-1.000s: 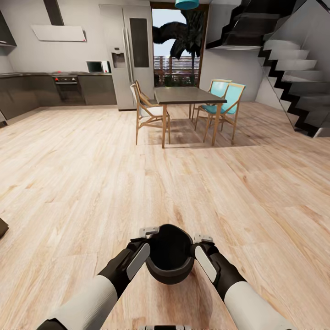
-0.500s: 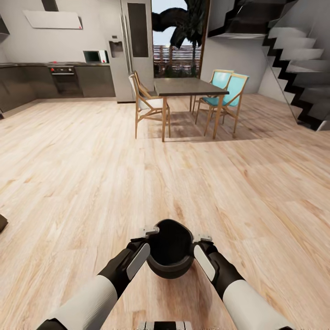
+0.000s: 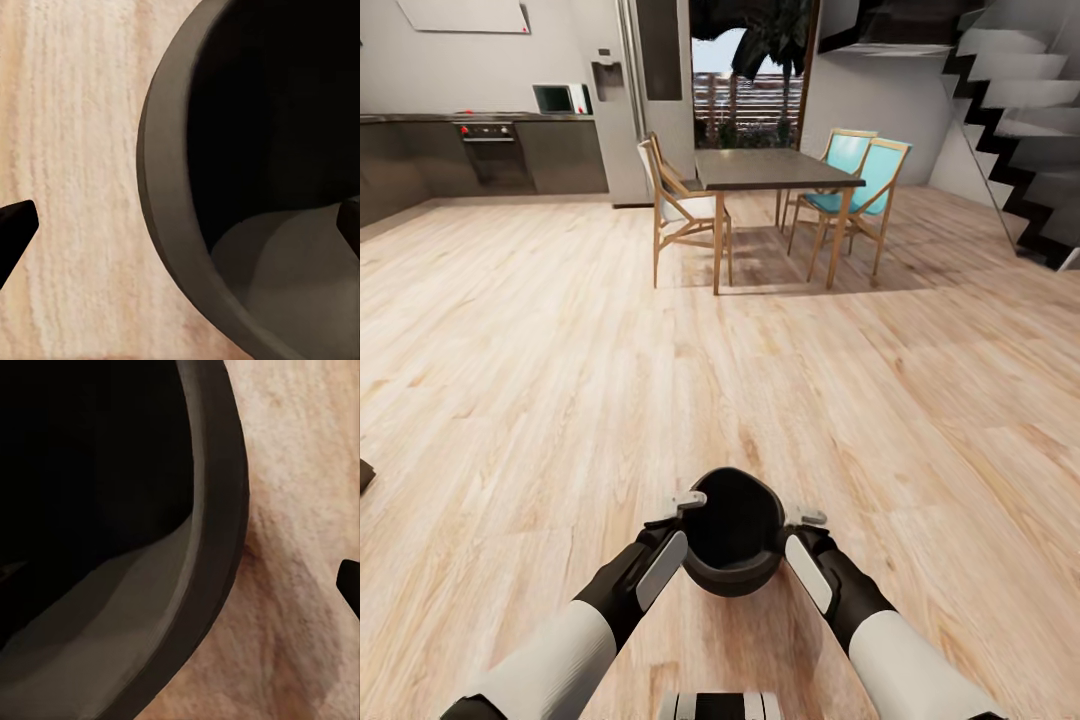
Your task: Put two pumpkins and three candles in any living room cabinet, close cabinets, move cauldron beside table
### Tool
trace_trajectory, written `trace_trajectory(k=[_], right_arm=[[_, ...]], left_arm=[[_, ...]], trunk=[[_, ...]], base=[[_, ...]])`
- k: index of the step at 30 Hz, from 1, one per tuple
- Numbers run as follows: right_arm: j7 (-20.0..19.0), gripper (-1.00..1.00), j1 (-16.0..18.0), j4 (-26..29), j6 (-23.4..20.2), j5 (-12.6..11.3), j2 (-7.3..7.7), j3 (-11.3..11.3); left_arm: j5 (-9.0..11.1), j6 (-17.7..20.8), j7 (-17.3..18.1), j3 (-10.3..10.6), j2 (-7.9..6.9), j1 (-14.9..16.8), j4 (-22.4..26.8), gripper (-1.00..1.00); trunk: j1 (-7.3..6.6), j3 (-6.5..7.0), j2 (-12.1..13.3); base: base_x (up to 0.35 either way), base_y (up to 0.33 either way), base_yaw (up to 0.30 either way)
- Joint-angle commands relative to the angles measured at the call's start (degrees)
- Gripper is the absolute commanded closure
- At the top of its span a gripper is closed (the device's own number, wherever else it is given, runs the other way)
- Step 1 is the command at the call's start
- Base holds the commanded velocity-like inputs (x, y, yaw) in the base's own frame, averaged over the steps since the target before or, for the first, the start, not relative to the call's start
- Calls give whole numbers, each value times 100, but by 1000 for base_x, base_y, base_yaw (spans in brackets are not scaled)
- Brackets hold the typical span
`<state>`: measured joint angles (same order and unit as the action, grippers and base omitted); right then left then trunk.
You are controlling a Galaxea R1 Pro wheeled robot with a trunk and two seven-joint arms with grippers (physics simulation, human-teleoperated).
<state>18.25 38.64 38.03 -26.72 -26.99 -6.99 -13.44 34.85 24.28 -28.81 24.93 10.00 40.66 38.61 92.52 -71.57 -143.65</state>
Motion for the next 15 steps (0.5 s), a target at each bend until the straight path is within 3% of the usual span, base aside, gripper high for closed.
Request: trace_trajectory(k=[1, 15], right_arm=[[56, -100, 3, 9, -3, -60, 4, -27], [28, -100, -6, -47, 202, -44, 5, -35]], left_arm=[[39, 10, -46, 12, 0, 3, 7, -100], [38, -2, -46, 12, 0, 3, -11, -100]], trunk=[[1, -28, -4], [22, -205, -14]], base=[[0, 0, 0], [0, 0, 0]])
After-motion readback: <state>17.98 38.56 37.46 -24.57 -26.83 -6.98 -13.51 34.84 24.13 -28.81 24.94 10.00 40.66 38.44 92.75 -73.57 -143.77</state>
